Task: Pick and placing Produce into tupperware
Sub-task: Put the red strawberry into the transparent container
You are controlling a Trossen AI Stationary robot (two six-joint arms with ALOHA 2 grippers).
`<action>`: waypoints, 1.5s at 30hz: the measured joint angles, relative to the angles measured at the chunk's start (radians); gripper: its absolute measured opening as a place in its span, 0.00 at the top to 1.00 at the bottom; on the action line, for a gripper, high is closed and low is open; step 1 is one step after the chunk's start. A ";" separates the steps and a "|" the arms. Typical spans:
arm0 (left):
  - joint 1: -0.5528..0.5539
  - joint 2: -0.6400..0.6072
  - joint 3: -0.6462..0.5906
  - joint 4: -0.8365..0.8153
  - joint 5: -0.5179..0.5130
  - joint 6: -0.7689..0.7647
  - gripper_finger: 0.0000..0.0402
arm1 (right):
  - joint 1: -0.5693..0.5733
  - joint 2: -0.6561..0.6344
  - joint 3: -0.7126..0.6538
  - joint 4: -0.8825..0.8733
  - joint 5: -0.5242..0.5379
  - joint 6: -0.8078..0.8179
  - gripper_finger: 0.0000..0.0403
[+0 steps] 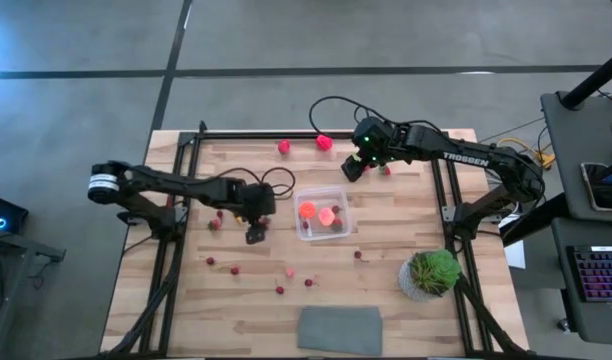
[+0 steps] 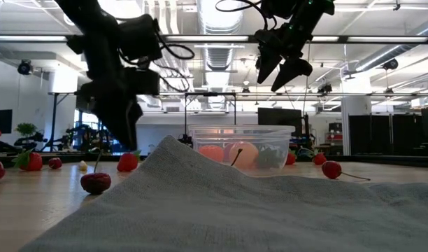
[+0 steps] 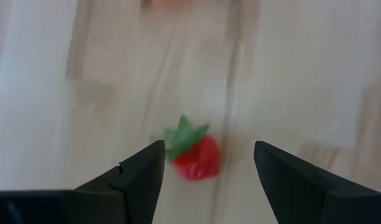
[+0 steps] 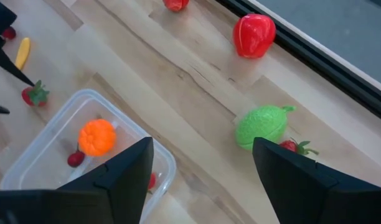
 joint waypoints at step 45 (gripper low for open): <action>0.001 0.120 0.006 -0.001 -0.044 -0.062 0.61 | 0.000 0.000 -0.007 0.000 0.004 -0.004 0.35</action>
